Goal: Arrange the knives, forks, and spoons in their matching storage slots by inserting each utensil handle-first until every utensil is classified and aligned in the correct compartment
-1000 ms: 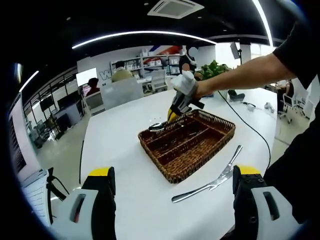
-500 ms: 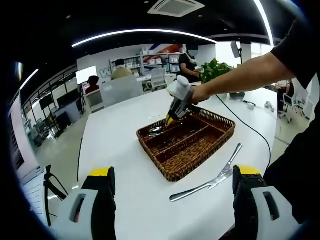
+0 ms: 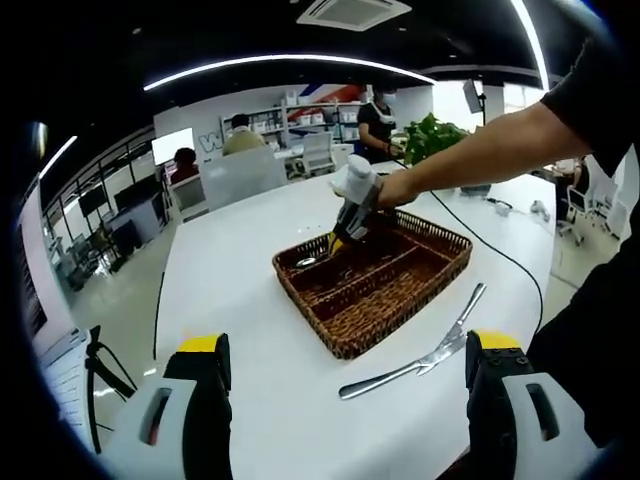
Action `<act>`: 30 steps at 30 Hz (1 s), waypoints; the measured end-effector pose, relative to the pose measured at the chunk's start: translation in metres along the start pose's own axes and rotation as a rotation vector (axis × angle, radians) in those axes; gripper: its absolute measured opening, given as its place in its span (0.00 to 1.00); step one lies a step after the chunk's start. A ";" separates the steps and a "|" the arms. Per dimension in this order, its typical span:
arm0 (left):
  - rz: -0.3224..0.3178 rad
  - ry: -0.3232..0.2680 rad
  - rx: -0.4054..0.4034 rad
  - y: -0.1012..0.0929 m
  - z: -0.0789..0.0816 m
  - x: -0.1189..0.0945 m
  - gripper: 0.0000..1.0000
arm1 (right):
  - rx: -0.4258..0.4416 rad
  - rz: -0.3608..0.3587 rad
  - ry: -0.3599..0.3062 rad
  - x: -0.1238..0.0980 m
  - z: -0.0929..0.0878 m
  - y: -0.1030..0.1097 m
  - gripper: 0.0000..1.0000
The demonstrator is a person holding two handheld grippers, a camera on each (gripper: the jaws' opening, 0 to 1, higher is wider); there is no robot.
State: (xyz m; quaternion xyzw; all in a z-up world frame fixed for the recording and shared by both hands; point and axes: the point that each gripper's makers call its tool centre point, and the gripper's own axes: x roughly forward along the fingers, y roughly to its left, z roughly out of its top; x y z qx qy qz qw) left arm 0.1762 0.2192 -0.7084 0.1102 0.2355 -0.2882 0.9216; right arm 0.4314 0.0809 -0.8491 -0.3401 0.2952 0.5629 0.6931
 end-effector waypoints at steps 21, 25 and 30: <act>-0.012 0.000 0.032 -0.005 0.009 -0.004 1.00 | 0.116 -0.064 -0.186 -0.012 0.023 -0.018 0.30; -0.007 -0.009 0.035 -0.001 0.013 -0.006 0.99 | 0.089 -0.097 -0.283 -0.038 0.048 -0.019 0.54; -0.002 -0.031 0.037 0.003 0.020 -0.007 0.99 | 0.126 -0.145 -0.342 -0.076 0.068 -0.023 0.86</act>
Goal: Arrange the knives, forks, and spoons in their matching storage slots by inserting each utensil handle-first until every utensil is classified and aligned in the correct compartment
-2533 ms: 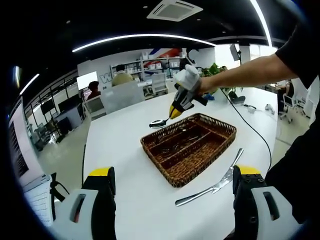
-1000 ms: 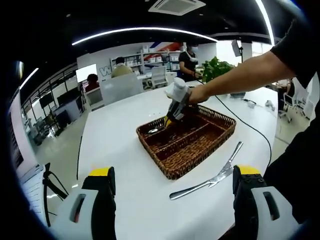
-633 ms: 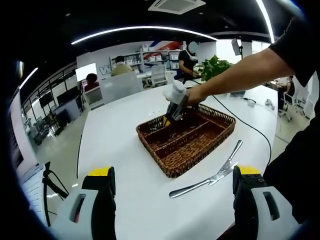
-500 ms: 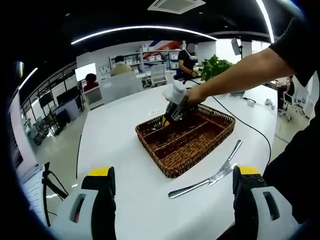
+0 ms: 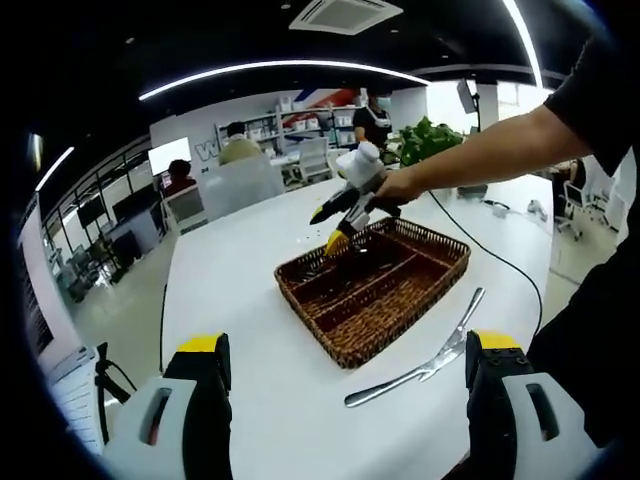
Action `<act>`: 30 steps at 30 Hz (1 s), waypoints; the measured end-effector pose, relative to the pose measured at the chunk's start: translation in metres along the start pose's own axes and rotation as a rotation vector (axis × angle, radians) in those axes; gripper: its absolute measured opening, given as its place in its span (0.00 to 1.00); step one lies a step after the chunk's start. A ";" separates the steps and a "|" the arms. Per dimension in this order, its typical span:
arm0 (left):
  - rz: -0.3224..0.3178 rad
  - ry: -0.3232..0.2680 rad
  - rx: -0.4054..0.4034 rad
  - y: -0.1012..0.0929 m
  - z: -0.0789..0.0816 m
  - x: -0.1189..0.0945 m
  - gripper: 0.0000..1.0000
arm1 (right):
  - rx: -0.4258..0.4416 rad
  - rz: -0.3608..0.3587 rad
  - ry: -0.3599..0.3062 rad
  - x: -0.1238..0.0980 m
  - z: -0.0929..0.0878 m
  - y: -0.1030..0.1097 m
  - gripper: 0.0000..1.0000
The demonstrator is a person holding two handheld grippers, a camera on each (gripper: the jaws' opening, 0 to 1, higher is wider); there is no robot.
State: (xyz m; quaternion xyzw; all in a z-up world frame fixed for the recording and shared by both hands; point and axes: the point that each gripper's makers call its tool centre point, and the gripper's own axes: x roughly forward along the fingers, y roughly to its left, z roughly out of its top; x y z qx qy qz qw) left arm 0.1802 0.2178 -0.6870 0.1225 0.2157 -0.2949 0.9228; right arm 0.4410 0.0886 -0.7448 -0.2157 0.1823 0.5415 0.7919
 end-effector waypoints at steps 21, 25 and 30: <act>-0.025 -0.100 -0.026 -0.004 0.023 0.000 1.00 | 0.173 -0.367 -0.065 -0.133 -0.032 0.021 1.00; -0.033 -0.109 -0.039 -0.007 0.020 0.001 0.99 | 0.177 -0.387 -0.038 -0.150 -0.045 0.040 1.00; -0.044 -0.126 -0.052 -0.010 0.019 0.000 1.00 | 0.233 -0.424 -0.077 -0.179 -0.044 0.056 1.00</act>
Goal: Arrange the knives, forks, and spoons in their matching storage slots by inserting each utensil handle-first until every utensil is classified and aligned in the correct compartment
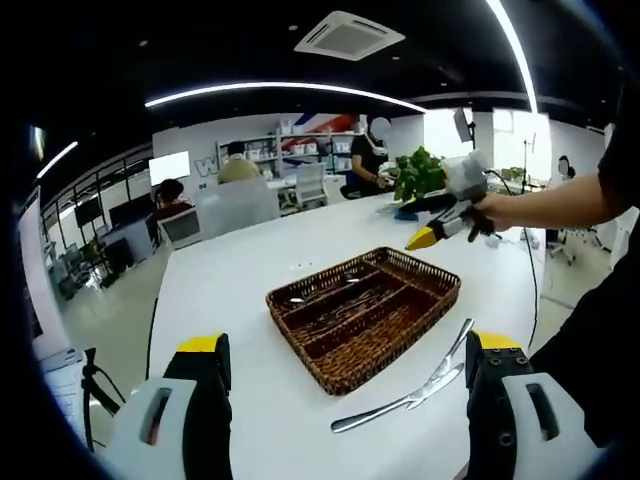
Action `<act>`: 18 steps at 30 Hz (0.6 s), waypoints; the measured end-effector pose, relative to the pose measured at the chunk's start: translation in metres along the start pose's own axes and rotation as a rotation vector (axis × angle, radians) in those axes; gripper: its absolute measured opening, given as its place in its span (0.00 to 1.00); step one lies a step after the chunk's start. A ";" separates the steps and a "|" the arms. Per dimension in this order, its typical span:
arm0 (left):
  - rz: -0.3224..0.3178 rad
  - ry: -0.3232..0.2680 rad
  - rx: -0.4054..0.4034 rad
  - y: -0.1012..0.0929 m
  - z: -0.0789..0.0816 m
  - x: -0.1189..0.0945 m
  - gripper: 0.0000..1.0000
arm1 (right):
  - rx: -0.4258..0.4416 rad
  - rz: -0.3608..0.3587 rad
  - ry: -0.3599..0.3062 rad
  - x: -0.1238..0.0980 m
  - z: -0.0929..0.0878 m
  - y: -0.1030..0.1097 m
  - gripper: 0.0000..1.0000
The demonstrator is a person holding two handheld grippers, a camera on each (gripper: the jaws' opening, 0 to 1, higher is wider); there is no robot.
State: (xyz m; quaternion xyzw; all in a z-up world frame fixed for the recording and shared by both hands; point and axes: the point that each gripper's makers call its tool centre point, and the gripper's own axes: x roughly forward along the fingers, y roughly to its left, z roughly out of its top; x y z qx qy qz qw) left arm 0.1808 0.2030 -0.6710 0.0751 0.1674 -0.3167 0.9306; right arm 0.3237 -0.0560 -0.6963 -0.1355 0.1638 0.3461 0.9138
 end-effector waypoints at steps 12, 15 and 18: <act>-0.010 -0.006 0.025 -0.002 0.004 -0.002 0.99 | 0.038 -0.034 -0.044 -0.060 -0.018 0.018 1.00; -0.010 -0.009 0.028 -0.003 0.003 -0.003 0.99 | 0.038 -0.057 -0.039 -0.073 -0.023 0.016 1.00; -0.012 -0.002 0.029 -0.005 0.000 -0.005 0.99 | 0.059 -0.062 -0.043 -0.085 -0.023 0.016 1.00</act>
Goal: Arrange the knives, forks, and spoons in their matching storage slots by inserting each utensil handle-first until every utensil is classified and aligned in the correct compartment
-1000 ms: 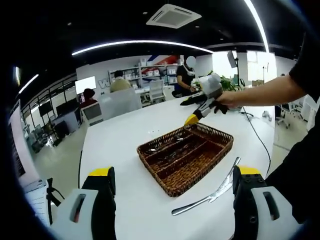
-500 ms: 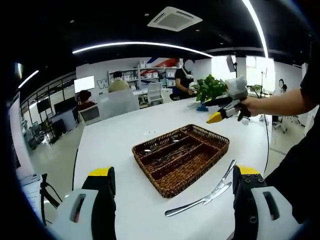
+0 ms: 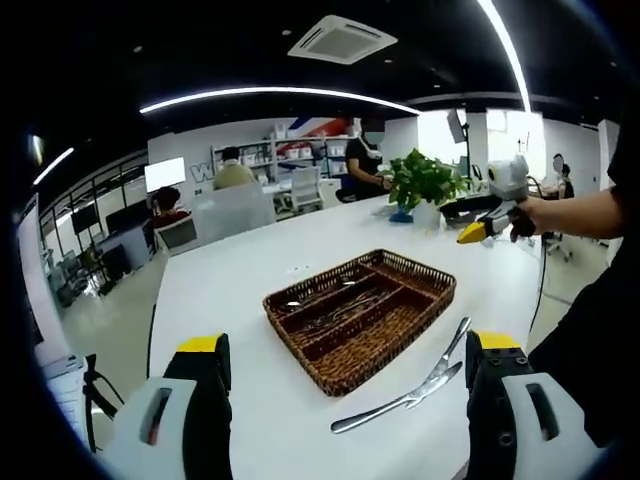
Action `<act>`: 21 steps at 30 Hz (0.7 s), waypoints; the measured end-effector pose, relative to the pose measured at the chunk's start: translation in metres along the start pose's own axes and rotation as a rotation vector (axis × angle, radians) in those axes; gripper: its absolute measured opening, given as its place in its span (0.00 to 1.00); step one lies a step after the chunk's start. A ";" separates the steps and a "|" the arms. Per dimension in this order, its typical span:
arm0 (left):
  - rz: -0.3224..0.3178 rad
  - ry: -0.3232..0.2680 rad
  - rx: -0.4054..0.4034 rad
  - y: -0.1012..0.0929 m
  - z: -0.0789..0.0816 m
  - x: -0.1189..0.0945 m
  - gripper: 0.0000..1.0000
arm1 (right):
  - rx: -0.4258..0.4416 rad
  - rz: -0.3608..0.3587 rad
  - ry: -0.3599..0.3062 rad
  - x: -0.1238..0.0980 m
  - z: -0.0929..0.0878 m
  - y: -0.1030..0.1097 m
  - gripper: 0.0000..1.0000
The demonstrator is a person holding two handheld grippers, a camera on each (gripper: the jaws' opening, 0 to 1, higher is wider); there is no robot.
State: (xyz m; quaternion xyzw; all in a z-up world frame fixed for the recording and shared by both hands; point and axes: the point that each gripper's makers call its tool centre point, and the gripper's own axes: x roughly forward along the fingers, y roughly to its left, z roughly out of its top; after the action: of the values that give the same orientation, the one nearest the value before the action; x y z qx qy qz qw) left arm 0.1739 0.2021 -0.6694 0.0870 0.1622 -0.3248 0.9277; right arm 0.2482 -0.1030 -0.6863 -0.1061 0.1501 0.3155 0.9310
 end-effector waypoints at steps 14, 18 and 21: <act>-0.023 0.025 0.014 -0.008 -0.006 0.002 0.99 | 0.014 -0.062 -0.007 -0.047 -0.009 -0.007 1.00; -0.025 0.026 0.018 -0.006 -0.005 0.003 0.99 | 0.017 -0.083 -0.006 -0.054 -0.011 -0.012 1.00; -0.022 0.022 0.019 -0.004 -0.004 0.003 0.99 | 0.032 -0.086 0.000 -0.057 -0.014 -0.012 1.00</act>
State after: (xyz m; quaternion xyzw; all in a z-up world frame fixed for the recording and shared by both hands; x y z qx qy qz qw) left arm 0.1732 0.1983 -0.6743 0.0976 0.1701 -0.3355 0.9214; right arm 0.2096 -0.1484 -0.6786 -0.0977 0.1502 0.2727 0.9453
